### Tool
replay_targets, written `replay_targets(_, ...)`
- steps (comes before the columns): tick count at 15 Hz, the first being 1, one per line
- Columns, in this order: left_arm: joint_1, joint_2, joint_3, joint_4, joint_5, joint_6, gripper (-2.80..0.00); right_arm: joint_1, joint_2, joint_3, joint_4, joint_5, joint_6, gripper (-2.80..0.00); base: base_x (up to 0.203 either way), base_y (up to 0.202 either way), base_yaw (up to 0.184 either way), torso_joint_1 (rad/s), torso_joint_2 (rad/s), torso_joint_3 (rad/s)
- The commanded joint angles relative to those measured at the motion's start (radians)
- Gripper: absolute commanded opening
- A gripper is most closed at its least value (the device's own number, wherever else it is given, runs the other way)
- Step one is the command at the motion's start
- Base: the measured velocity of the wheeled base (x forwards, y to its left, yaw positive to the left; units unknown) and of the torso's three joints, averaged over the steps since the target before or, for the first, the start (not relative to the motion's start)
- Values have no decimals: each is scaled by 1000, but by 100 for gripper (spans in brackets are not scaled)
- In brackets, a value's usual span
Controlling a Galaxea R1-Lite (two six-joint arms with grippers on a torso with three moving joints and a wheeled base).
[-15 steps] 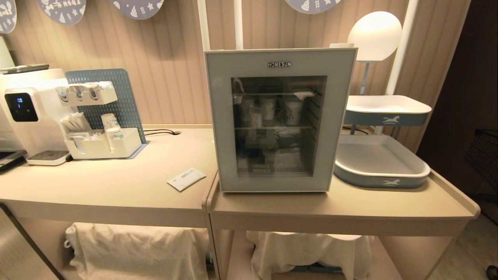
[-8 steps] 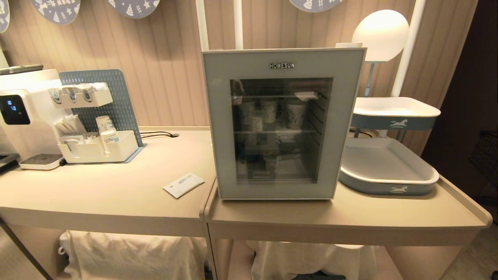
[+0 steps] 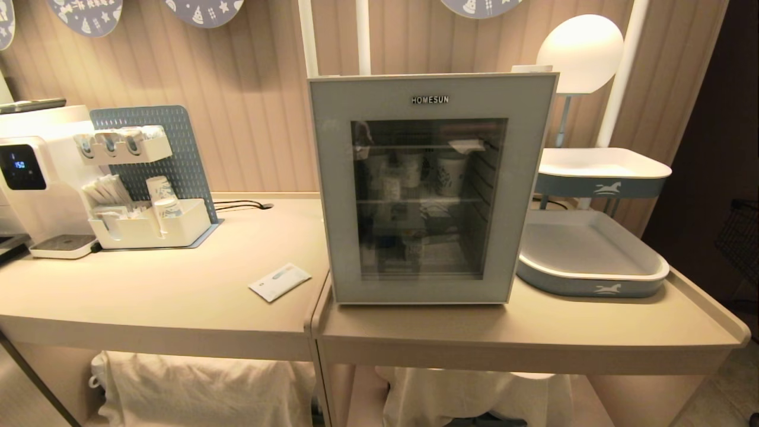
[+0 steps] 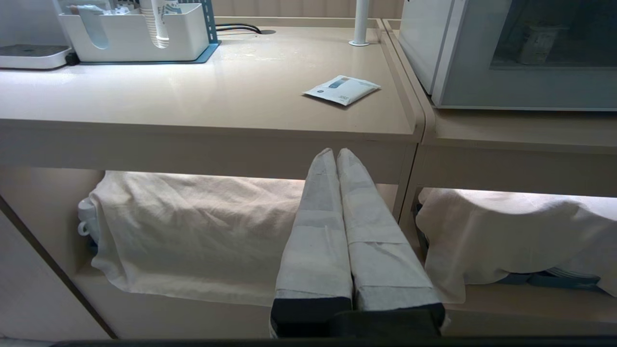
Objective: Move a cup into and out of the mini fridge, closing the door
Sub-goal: Open the freezer door
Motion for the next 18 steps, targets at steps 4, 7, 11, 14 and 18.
replay_targets(4, 0, 0, 2, -1, 0, -6, -280, 0, 2, 0, 0, 0, -1, -280, 0, 0, 0, 0, 0, 0)
replay_targets(7, -1, 0, 2, -1, 0, -6, -280, 0, 2, 0, 0, 0, -1, -280, 0, 0, 0, 125, 9, 155)
replay_targets(11, 0, 0, 2, -1, 0, -6, -280, 0, 2, 0, 0, 0, 1, -280, 0, 0, 0, 241, -10, 201)
replay_targets(14, 0, 2, -4, -8, 1, 0, -280, 0, 2, 0, 0, 0, 1, -280, 0, 0, 0, 59, -4, 56)
replay_targets(18, 0, 2, -215, 74, 27, -4, 0, 0, 2, 0, 0, 0, 1, -280, 0, 0, 0, 0, 0, 0)
